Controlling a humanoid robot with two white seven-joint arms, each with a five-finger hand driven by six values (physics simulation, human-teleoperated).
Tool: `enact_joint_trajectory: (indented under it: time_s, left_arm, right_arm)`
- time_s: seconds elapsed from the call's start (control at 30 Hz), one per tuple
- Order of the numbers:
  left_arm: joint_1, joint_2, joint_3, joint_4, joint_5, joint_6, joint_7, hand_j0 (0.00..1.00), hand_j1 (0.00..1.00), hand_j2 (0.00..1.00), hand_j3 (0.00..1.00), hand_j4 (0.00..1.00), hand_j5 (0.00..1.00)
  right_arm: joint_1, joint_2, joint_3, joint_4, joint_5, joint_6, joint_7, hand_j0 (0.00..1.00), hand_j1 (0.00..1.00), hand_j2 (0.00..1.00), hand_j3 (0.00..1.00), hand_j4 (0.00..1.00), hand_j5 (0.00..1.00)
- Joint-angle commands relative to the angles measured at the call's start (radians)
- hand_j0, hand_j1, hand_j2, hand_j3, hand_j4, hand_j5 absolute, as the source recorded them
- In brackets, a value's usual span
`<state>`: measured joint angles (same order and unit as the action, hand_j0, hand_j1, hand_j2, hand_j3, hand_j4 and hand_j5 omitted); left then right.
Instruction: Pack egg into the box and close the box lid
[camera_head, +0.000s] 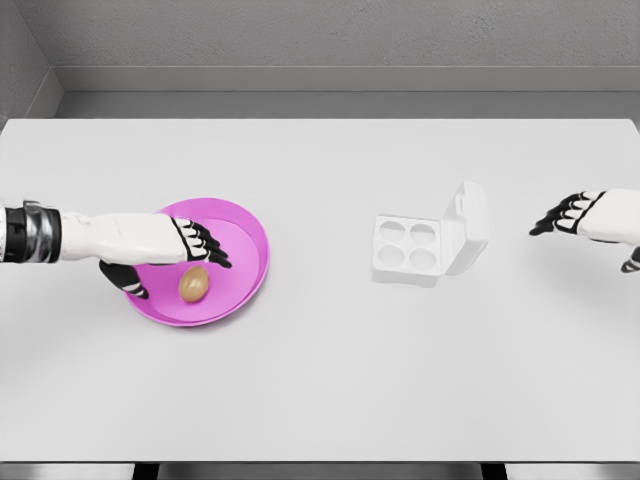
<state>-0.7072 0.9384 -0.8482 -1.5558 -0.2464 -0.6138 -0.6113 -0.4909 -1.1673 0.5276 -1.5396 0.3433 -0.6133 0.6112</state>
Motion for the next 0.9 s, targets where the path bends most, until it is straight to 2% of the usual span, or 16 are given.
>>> enact_joint_trajectory:
  time_s: [0.0, 0.03, 0.2, 0.33, 0.57, 0.73, 0.87]
  left_arm:
    - [0.0, -0.003, 0.029, -0.001, 0.001, 0.003, 0.0, 1.0, 1.0, 1.0, 1.0, 1.0, 1.0]
    - [0.002, -0.007, 0.029, -0.001, -0.007, 0.003, 0.0, 1.0, 1.0, 1.0, 1.0, 1.0, 1.0]
    - [0.005, -0.03, 0.031, 0.002, -0.047, 0.003, 0.0, 1.0, 1.0, 1.0, 1.0, 1.0, 1.0]
    - [0.031, -0.036, 0.029, 0.008, -0.09, 0.003, 0.0, 0.99, 0.99, 0.99, 0.99, 0.99, 0.99]
    - [0.032, -0.05, 0.029, 0.008, -0.108, 0.003, 0.0, 0.96, 0.96, 0.96, 0.96, 0.96, 0.96]
    - [0.032, -0.064, 0.028, 0.008, -0.129, 0.003, 0.0, 0.89, 0.89, 0.89, 0.89, 0.89, 0.89]
    - [0.04, -0.063, 0.028, 0.008, -0.131, 0.003, 0.0, 0.89, 0.89, 0.89, 0.89, 0.89, 0.89]
  right_arm:
    - [0.0, -0.011, -0.006, 0.0, -0.004, 0.002, 0.0, 1.0, 1.0, 1.0, 1.0, 1.0, 1.0]
    - [0.0, -0.032, -0.008, 0.0, -0.007, 0.002, 0.0, 1.0, 1.0, 1.0, 1.0, 1.0, 1.0]
    - [0.003, -0.034, -0.006, -0.002, -0.007, 0.002, 0.0, 1.0, 1.0, 1.0, 1.0, 1.0, 1.0]
    - [0.011, -0.034, 0.002, -0.004, -0.009, 0.002, 0.0, 1.0, 1.0, 1.0, 1.0, 1.0, 1.0]
    - [0.035, -0.038, 0.003, -0.005, -0.009, 0.002, 0.0, 1.0, 1.0, 1.0, 1.0, 1.0, 1.0]
    - [0.035, -0.063, -0.004, -0.004, -0.01, 0.002, 0.0, 1.0, 1.0, 1.0, 1.0, 1.0, 1.0]
    - [0.037, -0.063, -0.003, -0.004, -0.01, 0.002, 0.0, 1.0, 1.0, 1.0, 1.0, 1.0, 1.0]
